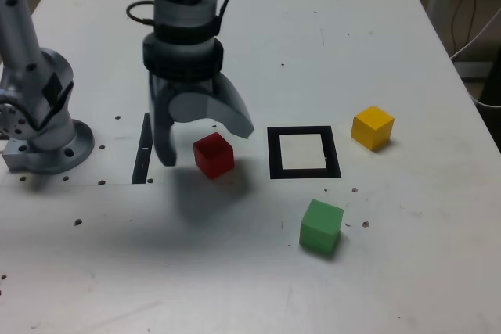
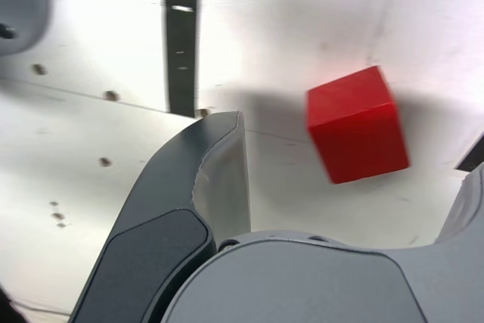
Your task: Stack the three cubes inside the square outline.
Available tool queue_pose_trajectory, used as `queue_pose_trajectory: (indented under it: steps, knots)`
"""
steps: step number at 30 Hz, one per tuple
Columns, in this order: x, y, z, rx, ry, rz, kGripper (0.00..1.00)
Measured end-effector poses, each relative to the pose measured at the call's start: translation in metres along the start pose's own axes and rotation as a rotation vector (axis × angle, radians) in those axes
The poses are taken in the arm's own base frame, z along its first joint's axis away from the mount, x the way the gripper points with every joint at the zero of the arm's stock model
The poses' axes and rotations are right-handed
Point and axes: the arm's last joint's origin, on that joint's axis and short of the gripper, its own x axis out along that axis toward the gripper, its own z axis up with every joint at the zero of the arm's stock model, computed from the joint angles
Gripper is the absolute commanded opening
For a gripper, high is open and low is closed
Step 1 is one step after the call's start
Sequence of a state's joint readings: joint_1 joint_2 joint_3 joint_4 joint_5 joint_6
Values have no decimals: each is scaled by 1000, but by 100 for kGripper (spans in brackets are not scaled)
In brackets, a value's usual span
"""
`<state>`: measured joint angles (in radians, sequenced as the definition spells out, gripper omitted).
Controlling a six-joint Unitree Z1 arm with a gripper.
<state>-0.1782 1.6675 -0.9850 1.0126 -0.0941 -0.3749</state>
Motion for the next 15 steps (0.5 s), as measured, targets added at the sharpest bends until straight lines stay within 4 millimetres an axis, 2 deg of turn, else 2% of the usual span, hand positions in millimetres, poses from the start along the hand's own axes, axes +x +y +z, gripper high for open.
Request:
queue_pose_trajectory:
  steps: [5, 10, 15]
  knots:
    - [15, -3, 13, -7, 11, 9, 94]
    - [22, 2, 10, -69, 6, 45, 88]
    - [17, 5, 3, -95, -11, 54, 82]
